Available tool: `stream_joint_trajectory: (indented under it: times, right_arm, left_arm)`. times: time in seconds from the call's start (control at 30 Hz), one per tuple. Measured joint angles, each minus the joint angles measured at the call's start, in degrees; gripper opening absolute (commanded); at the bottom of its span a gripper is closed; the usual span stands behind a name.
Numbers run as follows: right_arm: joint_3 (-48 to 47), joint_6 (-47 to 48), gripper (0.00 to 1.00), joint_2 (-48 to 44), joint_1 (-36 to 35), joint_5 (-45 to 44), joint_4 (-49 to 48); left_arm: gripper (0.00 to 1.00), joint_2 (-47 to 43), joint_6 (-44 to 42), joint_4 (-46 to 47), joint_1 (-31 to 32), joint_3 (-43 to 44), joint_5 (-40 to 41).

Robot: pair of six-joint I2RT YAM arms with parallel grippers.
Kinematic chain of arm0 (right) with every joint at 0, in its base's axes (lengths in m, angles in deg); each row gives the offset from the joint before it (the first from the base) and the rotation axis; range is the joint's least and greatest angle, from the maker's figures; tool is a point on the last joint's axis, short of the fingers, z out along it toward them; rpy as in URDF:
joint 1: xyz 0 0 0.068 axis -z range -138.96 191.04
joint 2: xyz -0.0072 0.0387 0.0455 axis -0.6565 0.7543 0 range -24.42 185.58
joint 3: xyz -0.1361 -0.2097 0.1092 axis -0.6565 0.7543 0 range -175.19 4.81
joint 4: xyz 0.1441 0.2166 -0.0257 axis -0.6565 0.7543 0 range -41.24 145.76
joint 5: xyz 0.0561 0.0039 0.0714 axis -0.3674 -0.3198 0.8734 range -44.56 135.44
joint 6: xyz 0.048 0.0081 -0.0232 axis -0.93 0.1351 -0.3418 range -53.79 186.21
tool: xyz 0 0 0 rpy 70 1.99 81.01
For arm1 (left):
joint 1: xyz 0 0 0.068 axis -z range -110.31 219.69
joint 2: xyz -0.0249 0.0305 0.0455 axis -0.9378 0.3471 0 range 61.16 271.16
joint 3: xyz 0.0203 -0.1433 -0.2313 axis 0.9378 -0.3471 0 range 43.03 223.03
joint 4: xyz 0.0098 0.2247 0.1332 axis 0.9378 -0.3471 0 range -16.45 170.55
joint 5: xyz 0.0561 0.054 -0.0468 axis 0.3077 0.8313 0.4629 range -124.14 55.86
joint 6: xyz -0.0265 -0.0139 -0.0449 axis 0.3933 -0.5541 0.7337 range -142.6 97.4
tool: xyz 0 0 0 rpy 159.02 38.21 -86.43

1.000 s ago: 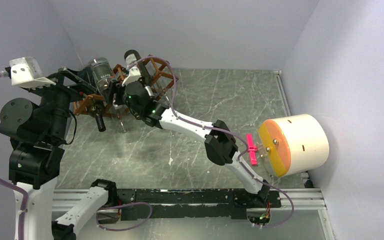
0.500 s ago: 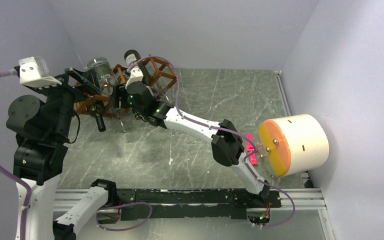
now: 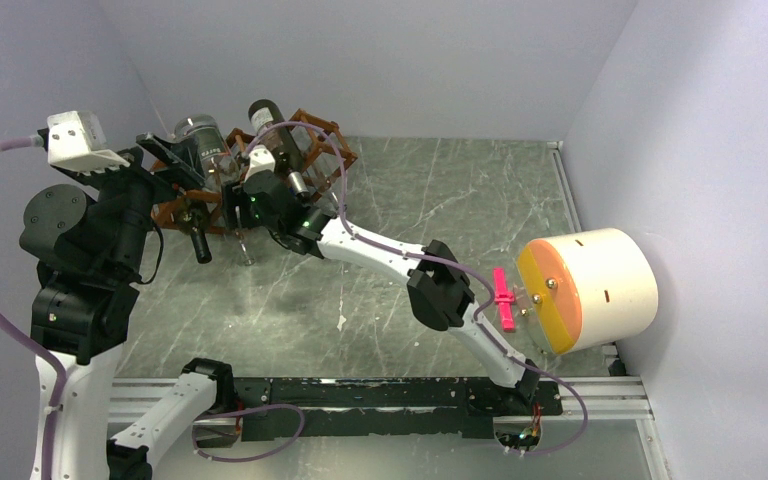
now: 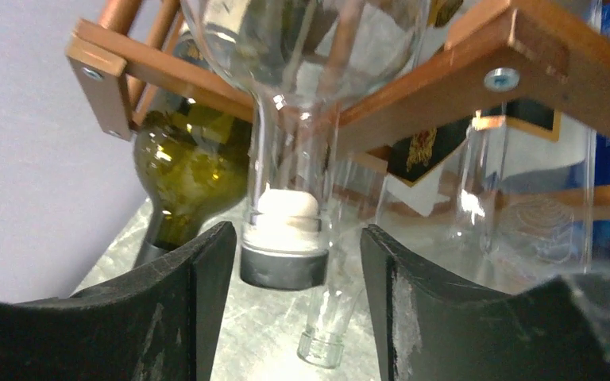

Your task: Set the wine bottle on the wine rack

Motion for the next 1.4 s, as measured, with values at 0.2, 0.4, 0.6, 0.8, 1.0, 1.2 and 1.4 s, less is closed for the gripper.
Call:
stream_joint_trajectory:
  times: [0.2,0.4,0.6,0.8,1.0,1.2,1.4]
  right_arm:
    - [1.0,0.7,0.38,0.5,-0.2,1.0,-1.6]
    - [1.4,1.3,0.63,0.4,-0.3,0.7,-2.2]
    - [0.3,1.8,0.56,0.4,-0.3,0.5,-1.6]
    - [-1.8,2.0,0.27,0.4,-0.2,0.1,-1.7]
    - [-1.8,1.9,0.17,0.4,0.0,0.0,-1.0]
    - [-1.2,0.9,0.17,-0.7,0.0,0.2,-0.2]
    - [-1.1,-0.1,0.17,-3.3,0.0,-0.7,2.1]
  left_arm:
    - [0.99,0.2,0.0,0.0,0.0,-0.3,0.0]
    - [0.99,0.5,0.0,-0.1,0.0,-0.6,0.0]
    - [0.99,0.5,0.0,-0.1,0.0,-0.6,0.0]
    - [0.99,0.5,-0.2,-0.1,0.0,-0.6,0.0]
    - [0.99,0.5,-0.4,-0.2,0.0,-0.7,0.0]
    - [0.99,0.5,-0.4,-0.2,0.0,-0.8,0.0]
    - [0.99,0.5,-0.4,-0.2,0.0,-0.9,0.0]
